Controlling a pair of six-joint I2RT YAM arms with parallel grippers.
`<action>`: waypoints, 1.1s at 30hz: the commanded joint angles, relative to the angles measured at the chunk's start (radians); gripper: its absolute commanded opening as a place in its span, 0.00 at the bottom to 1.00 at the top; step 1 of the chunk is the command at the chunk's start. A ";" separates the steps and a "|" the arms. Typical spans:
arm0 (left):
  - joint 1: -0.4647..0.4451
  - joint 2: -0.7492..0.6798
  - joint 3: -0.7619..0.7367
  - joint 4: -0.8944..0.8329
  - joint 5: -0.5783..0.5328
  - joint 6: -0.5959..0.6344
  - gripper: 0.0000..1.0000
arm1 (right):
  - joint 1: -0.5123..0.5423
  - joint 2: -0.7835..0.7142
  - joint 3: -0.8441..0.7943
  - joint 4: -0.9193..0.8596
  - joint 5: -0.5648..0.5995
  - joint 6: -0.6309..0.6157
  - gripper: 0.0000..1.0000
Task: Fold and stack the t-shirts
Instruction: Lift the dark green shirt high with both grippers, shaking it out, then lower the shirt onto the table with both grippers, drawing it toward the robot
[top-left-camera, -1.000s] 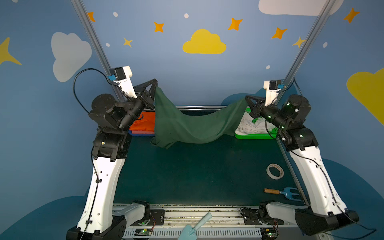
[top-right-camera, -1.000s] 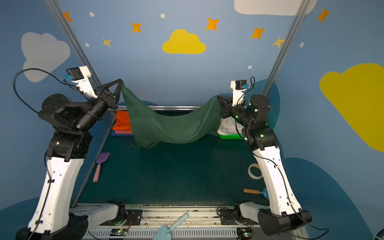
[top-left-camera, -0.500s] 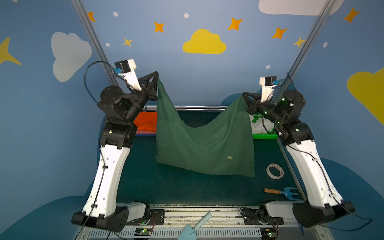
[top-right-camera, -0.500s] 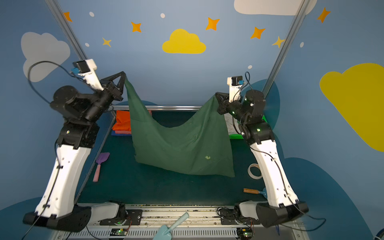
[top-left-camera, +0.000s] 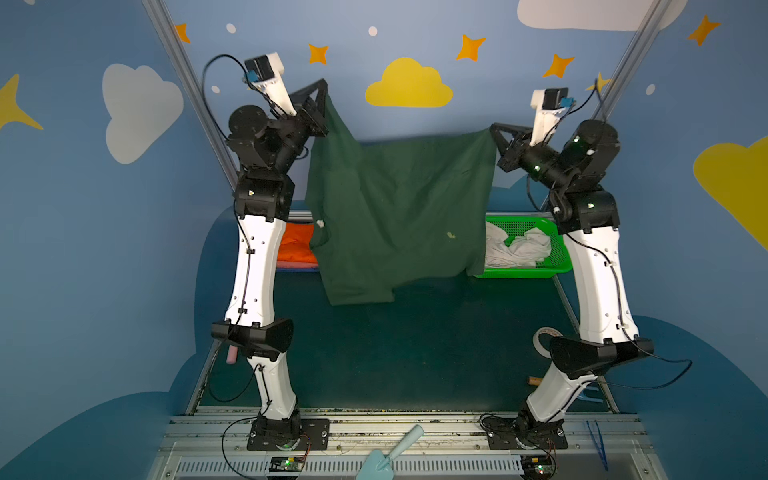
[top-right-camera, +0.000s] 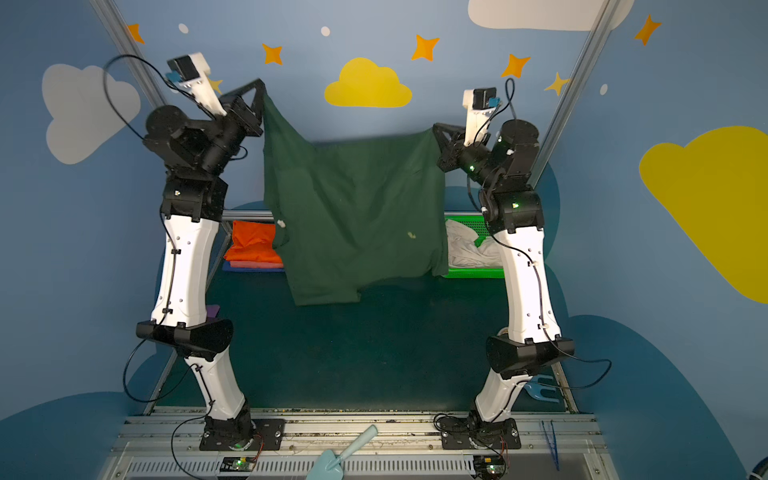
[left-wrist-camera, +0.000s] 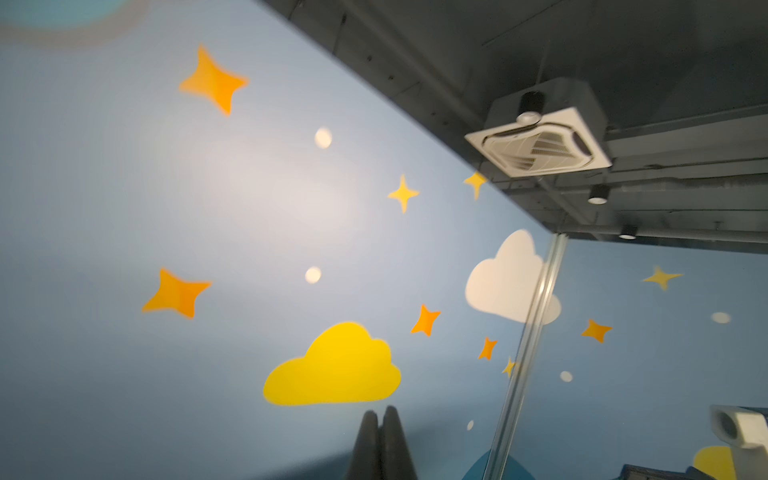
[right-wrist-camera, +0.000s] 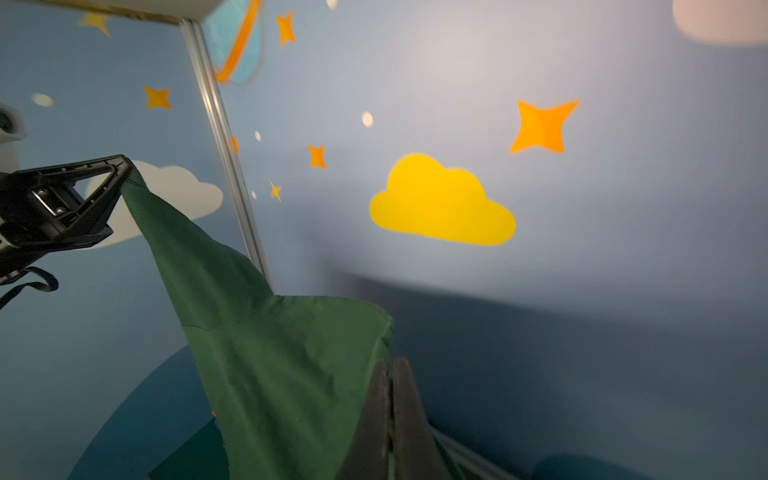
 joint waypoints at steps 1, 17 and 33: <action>-0.004 -0.035 0.099 0.100 0.077 -0.025 0.05 | 0.002 -0.044 0.008 0.107 -0.083 -0.004 0.00; -0.253 -0.990 -1.561 0.121 -0.149 0.241 0.05 | 0.181 -0.578 -1.147 0.221 -0.075 -0.040 0.00; -0.404 -1.543 -2.211 -0.333 -0.584 -0.237 0.05 | 0.252 -0.892 -1.680 -0.145 0.270 0.211 0.00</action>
